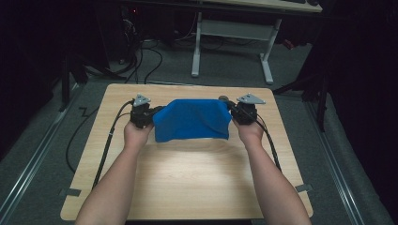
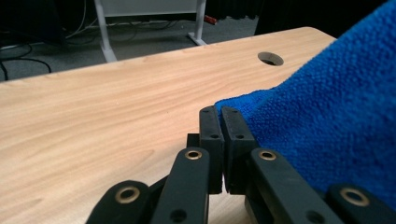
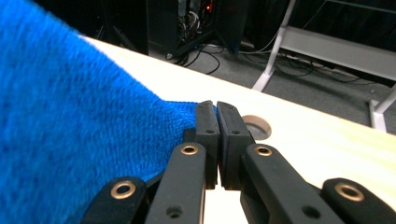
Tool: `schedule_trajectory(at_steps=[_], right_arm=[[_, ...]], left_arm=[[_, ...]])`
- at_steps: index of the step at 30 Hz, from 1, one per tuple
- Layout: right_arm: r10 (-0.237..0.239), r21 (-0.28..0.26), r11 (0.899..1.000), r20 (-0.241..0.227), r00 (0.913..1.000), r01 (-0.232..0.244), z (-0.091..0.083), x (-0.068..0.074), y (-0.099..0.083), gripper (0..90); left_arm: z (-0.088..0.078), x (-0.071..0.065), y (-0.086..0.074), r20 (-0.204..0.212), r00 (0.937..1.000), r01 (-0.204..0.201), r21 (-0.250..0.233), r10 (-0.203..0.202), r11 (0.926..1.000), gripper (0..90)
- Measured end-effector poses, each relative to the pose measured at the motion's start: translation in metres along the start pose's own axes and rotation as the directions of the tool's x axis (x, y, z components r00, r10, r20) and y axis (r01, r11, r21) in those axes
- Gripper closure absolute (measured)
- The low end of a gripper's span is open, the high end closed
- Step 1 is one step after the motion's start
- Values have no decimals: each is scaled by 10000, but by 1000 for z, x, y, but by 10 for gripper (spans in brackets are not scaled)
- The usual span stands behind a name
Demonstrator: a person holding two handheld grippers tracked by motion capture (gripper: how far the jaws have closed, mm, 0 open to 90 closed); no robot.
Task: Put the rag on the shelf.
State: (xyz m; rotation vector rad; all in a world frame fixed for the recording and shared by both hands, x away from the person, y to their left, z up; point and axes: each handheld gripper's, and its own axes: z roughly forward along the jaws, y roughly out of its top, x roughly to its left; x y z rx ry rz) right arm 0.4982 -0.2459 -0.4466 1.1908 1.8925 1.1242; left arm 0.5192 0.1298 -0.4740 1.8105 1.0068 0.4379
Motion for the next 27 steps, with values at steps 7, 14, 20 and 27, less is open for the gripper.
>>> schedule_trajectory(at_steps=[7,14,20,27], right_arm=[[-104,175,9998,-155,9998,107,3,8,-11,892],[81,516,9986,-237,9997,-69,9,9,-27,892],[226,573,9981,-275,9994,-210,11,9,-38,891],[236,708,9973,-288,9993,-216,12,9,-45,890]], left_arm=[[6,-1,-12,188,9997,160,213,-164,9996,884],[15,-4,-19,346,9991,227,492,-244,9985,883],[20,-5,-23,366,9987,344,657,-368,9972,881],[25,-4,-31,390,9977,526,783,-557,9955,877]])
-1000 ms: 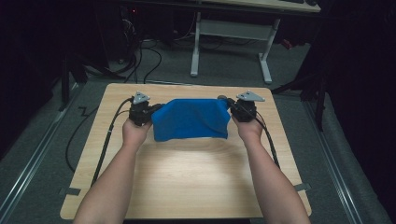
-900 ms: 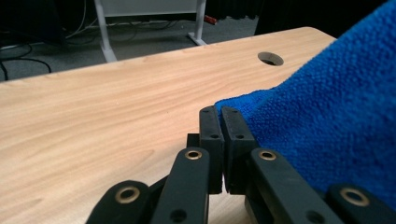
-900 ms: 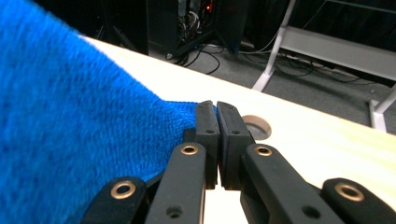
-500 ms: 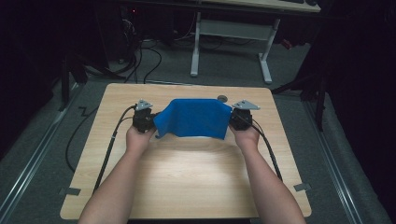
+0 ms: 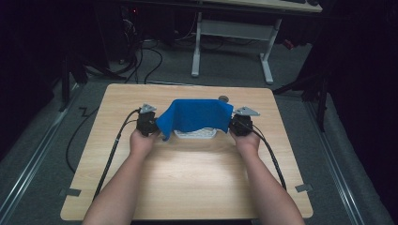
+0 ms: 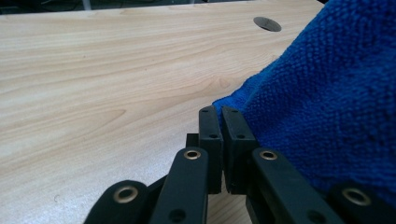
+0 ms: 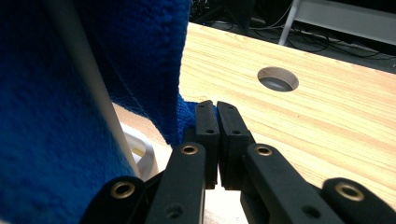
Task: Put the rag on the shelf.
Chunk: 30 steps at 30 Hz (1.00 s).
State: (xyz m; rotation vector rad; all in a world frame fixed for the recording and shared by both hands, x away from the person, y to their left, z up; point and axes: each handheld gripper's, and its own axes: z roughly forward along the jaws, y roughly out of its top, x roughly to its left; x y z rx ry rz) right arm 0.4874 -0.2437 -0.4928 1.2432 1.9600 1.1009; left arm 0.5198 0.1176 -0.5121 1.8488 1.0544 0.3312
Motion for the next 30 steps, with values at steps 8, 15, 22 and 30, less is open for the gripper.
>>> schedule_trajectory(at_steps=[8,15,22,30], right_arm=[[-23,51,10000,25,10000,23,-1,0,-2,888],[185,-50,9998,4,9998,-185,-2,-2,-6,861],[383,-66,9993,216,9990,-381,-8,-8,-3,666],[565,-503,9973,491,9972,-540,-24,-21,5,550]], left_arm=[[3,-1,-4,67,9999,79,-49,-78,10000,846],[-2,0,-4,-157,9998,133,-135,-135,9998,727],[-15,4,-2,-740,9971,127,-415,-157,9991,578],[-38,10,3,-1285,9917,18,-590,-94,9983,498]])
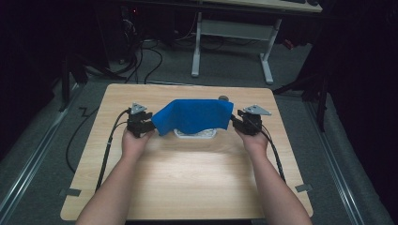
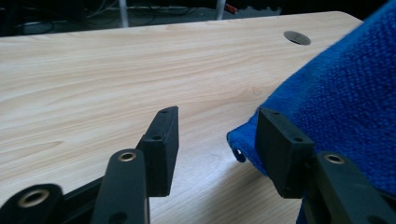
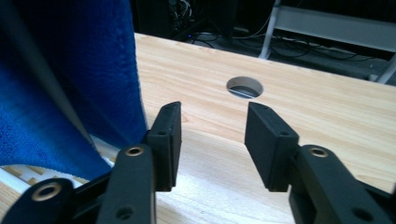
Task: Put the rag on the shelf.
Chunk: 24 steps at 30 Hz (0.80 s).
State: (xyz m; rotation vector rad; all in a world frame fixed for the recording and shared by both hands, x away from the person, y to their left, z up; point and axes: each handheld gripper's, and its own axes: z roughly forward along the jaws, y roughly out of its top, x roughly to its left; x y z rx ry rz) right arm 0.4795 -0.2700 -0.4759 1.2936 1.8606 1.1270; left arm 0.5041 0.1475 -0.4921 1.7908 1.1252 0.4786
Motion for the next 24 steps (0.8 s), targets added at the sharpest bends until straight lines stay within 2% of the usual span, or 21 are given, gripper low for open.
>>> schedule_trajectory(at_steps=[5,11,13,16,22,24], right_arm=[[-138,-5,9999,66,9999,138,-10,-3,4,513],[-262,-46,9996,23,9997,262,-22,-2,5,509],[-263,-30,9996,-34,9996,263,-27,-1,5,507],[-472,-286,9985,-6,9989,472,-36,2,2,505],[-850,139,9963,-178,9962,853,-52,9,-4,442],[-901,-286,9956,-157,9958,896,-60,13,-9,453]], left_arm=[[-15,7,-1,-310,9995,8,4,-8,10000,470],[-29,10,-10,-331,9994,128,57,-126,9999,463],[-34,9,-13,-295,9995,80,41,-79,10000,459],[-43,5,-20,-288,9996,-49,-6,49,10000,464],[-63,-4,-34,-238,9996,-152,-128,149,9998,466],[-68,-6,-39,-146,9999,-92,-174,90,9998,465]])
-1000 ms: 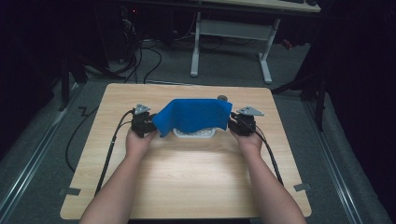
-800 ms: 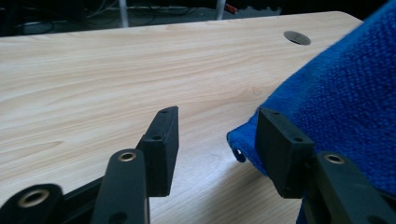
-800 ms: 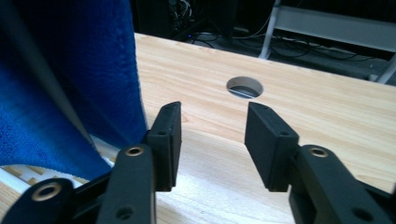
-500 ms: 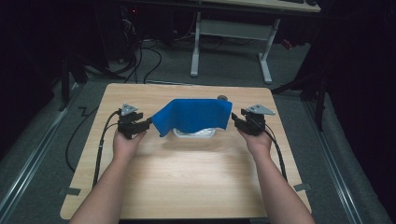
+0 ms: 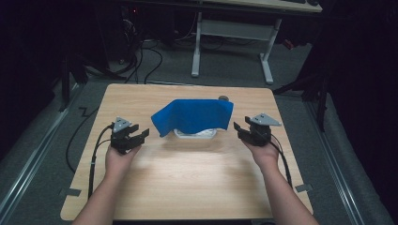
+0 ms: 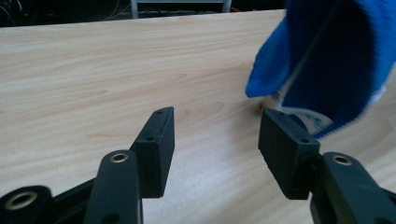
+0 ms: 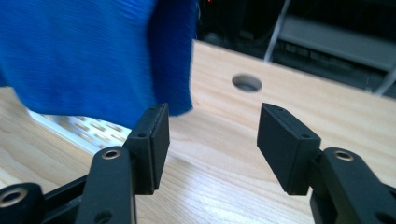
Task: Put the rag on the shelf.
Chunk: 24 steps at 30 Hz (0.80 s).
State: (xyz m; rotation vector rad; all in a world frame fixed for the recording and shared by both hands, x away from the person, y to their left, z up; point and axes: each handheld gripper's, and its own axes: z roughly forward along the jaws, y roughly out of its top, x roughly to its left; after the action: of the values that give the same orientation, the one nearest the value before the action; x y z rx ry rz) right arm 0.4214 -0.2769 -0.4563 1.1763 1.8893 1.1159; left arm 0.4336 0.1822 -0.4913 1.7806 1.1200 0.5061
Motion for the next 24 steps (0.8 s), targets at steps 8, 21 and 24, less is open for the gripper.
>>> schedule_trajectory(at_steps=[8,21,24], right_arm=[[-389,2,9992,-145,9991,389,-23,18,-12,415],[-682,528,9962,-328,9971,698,-78,64,-70,345],[-810,482,9955,-34,9967,811,-95,72,-98,351]], left_arm=[[-22,-16,-19,398,9992,-35,49,33,10000,459],[-85,-65,-84,1390,9902,39,785,-148,9969,431],[-98,-79,-98,1413,9899,-259,948,123,9952,433]])
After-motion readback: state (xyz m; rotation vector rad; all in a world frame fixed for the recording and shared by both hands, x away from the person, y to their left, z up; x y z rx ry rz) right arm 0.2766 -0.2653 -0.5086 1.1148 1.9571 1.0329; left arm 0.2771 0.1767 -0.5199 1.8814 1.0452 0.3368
